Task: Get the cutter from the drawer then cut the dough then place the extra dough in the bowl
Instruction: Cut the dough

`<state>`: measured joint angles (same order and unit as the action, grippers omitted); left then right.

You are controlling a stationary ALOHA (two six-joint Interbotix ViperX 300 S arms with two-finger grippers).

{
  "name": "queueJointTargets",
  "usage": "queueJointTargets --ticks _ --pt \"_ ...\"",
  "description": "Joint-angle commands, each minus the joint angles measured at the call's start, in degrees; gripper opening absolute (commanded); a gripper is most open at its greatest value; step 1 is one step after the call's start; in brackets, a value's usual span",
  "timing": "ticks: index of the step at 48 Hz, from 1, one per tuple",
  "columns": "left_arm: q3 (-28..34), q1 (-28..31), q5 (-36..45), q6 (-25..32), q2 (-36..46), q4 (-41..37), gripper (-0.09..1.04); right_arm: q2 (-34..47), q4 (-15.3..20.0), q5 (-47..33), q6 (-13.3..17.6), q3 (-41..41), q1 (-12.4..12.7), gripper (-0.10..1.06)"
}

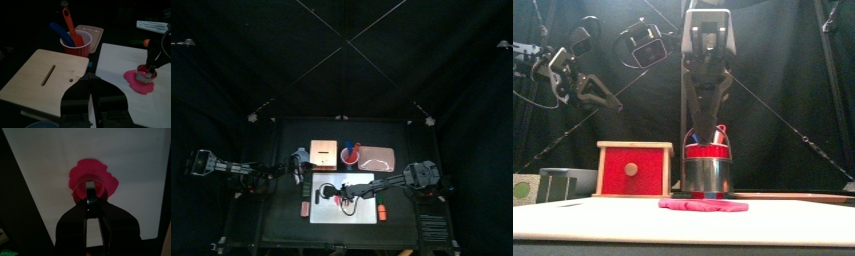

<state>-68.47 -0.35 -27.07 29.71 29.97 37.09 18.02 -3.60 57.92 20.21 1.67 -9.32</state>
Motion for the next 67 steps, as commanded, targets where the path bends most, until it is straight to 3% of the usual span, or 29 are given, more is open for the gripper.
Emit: queueJointTargets --ticks 1,26,37,45,60,67 --pt "0.62 0.26 -0.44 0.09 0.00 0.00 0.35 -1.32 0.18 -0.35 -0.09 -0.35 0.00 0.49" --pt "0.00 0.09 -0.18 0.35 0.00 -0.35 0.35 -0.97 -1.32 -0.79 0.09 0.26 0.09 0.51" --pt "0.53 -0.18 1.14 0.18 -0.18 -0.97 0.38 -2.46 -1.93 -1.49 0.35 0.26 -0.09 0.78" --pt "2.02 -0.62 1.14 0.09 -1.23 -0.79 0.42 -4.22 -3.60 -1.49 0.53 0.18 -0.88 0.84" --pt "9.49 -2.46 0.88 0.26 -13.54 -0.97 0.44 -12.48 -7.12 -0.35 1.41 5.80 -4.57 0.84" --pt "15.21 -4.66 0.70 0.26 -20.04 -2.02 0.43 -18.90 -8.26 -4.75 1.58 12.66 -4.57 0.84"
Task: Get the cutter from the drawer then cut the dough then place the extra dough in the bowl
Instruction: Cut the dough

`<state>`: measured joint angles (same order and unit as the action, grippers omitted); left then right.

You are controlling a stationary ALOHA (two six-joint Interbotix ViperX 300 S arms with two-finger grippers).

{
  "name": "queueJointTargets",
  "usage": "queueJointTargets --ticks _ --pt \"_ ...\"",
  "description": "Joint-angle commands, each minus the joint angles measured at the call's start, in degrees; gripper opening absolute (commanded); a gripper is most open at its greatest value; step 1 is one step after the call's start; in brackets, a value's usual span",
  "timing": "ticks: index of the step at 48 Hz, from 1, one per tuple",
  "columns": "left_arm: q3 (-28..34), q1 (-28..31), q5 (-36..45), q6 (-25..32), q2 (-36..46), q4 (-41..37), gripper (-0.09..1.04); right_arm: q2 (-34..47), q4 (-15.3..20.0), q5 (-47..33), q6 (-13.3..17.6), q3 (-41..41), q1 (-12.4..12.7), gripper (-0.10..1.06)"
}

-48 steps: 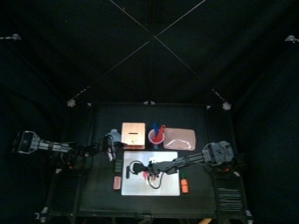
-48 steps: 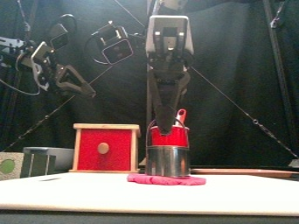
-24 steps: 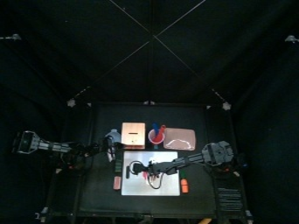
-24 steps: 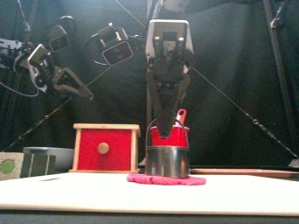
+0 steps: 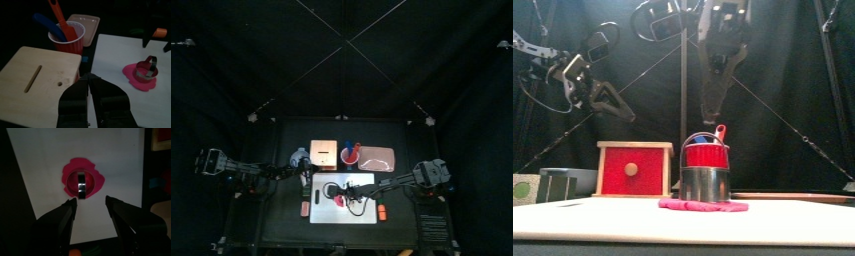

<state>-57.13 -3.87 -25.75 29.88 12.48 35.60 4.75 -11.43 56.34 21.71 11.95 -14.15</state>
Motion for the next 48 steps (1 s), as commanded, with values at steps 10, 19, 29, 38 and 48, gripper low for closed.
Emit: queueJointTargets --ticks 10,19,29,38,48 --pt "6.86 -3.96 -3.69 0.09 -4.48 -0.79 0.43 -13.80 -1.32 -23.29 -0.09 16.00 0.26 0.84" --pt "5.19 -9.05 -13.80 -3.52 -4.57 -2.11 0.43 -18.11 0.97 -41.04 -0.09 27.95 2.29 0.84" --pt "1.85 -10.72 -25.58 -16.08 -7.65 -11.16 0.43 -20.92 1.23 -64.60 -0.35 38.85 7.03 0.84" --pt "1.05 -10.55 -27.95 -20.74 -14.24 -17.58 0.43 -20.83 -0.79 -82.35 -1.49 46.05 12.92 0.84" --pt "2.99 -10.46 -23.20 -20.65 -16.35 -16.17 0.44 -18.98 -0.70 -72.95 0.00 44.56 13.45 0.84"
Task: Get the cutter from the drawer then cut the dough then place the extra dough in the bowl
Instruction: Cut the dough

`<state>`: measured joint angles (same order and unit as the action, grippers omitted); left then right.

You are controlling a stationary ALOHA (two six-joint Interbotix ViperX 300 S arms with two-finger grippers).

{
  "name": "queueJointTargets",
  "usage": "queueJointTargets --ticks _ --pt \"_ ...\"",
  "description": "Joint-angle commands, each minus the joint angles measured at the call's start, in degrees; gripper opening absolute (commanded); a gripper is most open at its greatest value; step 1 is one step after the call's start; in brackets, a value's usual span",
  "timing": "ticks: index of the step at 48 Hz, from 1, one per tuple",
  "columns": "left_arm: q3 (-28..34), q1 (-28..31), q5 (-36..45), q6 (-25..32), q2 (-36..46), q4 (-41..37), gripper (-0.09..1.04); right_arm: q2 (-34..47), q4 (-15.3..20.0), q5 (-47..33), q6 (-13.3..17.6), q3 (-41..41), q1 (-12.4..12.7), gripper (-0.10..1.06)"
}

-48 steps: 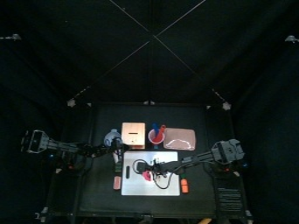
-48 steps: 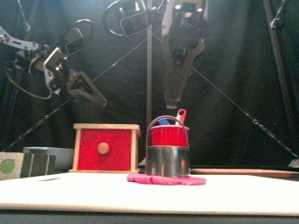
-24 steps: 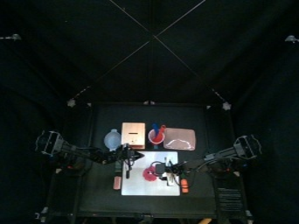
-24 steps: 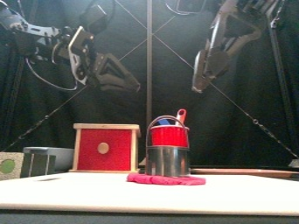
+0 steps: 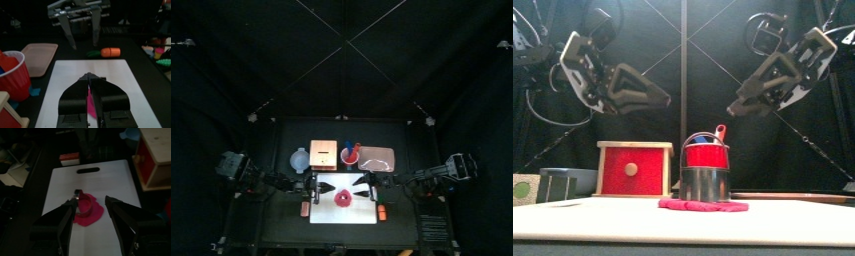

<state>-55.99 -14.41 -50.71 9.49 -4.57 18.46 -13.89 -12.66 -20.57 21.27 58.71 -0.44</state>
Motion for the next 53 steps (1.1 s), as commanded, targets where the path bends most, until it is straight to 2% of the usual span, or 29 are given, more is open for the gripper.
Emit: queueJointTargets --ticks 1,5,13,18,24,28,33,37,41,46,49,53 --pt "1.93 0.09 2.11 -0.26 0.79 1.14 0.44 -0.18 1.14 5.10 0.26 -2.81 -0.62 0.84" --pt "2.64 0.00 2.81 0.09 1.05 1.67 0.44 0.44 2.55 5.45 0.18 -4.48 -2.20 0.84" --pt "2.81 -0.09 1.14 0.09 -0.53 -1.23 0.47 4.22 5.36 0.00 0.09 -5.19 -4.83 0.84" --pt "2.64 -0.09 -0.35 -0.35 -1.49 -3.43 0.55 9.32 8.70 -6.42 -0.70 -4.04 -5.71 0.84" --pt "2.81 -0.26 -3.60 -1.58 -3.52 -3.25 0.66 12.83 10.72 -15.21 -0.79 -2.20 -6.50 0.84" --pt "3.16 -0.26 -5.63 -2.72 -5.80 -3.34 0.68 14.24 11.87 -20.92 -0.97 -0.88 -7.29 0.84" --pt "3.87 -0.26 -7.73 -3.16 -7.73 -3.52 0.68 15.91 14.94 -26.46 -1.14 0.26 -8.79 0.84" --pt "4.22 -0.70 -9.05 -3.25 -8.61 -3.60 0.68 17.40 18.46 -29.79 -1.41 0.35 -11.25 0.84" --pt "4.22 -1.41 -9.05 -3.43 -9.32 -3.43 0.68 18.90 21.71 -30.85 -3.34 -0.44 -13.27 0.84" --pt "4.39 -2.55 -9.05 -3.52 -9.93 -3.25 0.68 20.65 27.77 -30.85 -8.00 -2.02 -16.00 0.84" --pt "4.31 -2.72 -8.88 -3.52 -10.02 -3.25 0.68 21.01 30.94 -30.67 -10.55 -2.46 -16.88 0.84" --pt "4.04 -2.72 -7.56 -3.25 -10.11 -3.16 0.68 21.01 33.49 -30.23 -13.36 -3.08 -17.23 0.84"
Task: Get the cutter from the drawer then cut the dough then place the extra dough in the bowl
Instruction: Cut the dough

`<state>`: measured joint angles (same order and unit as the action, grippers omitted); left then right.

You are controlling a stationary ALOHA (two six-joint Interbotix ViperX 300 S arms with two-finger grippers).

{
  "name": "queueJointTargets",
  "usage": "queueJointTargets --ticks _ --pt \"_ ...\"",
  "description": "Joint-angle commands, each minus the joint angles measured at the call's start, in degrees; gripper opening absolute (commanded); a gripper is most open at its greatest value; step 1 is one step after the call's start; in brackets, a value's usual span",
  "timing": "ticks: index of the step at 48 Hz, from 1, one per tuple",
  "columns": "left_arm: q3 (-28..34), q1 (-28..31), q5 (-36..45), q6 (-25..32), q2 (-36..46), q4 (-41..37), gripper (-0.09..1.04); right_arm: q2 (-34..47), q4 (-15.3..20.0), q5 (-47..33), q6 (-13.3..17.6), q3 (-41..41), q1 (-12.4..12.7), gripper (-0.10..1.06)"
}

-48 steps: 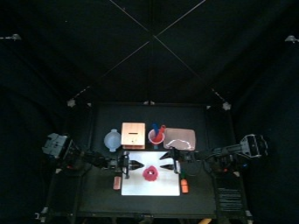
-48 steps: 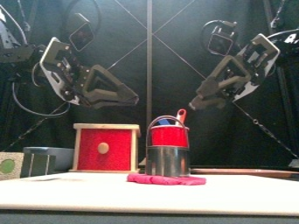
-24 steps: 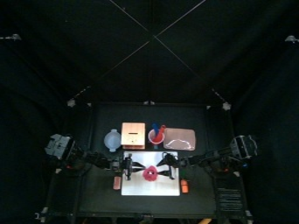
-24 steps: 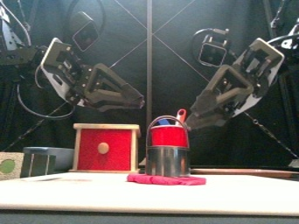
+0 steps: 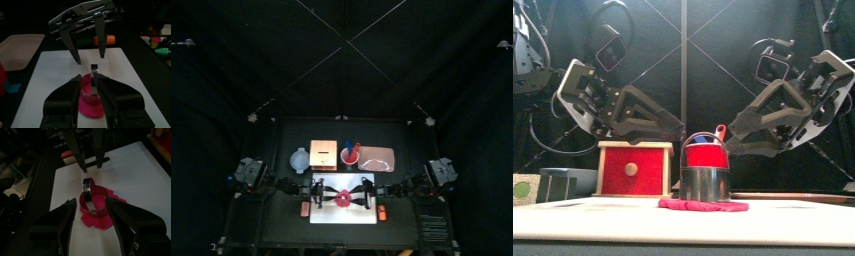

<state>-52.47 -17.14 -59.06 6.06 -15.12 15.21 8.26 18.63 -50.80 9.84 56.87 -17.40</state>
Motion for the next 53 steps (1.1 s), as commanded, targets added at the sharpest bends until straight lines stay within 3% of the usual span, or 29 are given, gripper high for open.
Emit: queueJointTargets --ticks 1,5,27,53 --pt "0.62 0.09 1.23 0.18 0.44 0.09 0.68 -1.14 2.55 0.26 -2.37 -1.41 -0.35 0.84" --pt "1.14 0.18 3.69 0.35 0.18 -0.35 0.68 -1.14 3.34 1.76 -3.52 -2.20 -0.62 0.84" --pt "2.72 4.22 6.59 0.70 -0.53 -3.08 0.69 -0.09 3.52 5.71 -3.60 -4.48 -0.70 0.84" --pt "2.29 2.46 10.99 0.53 1.93 -3.43 0.69 0.62 3.60 8.09 -3.60 -5.71 -0.70 0.84"
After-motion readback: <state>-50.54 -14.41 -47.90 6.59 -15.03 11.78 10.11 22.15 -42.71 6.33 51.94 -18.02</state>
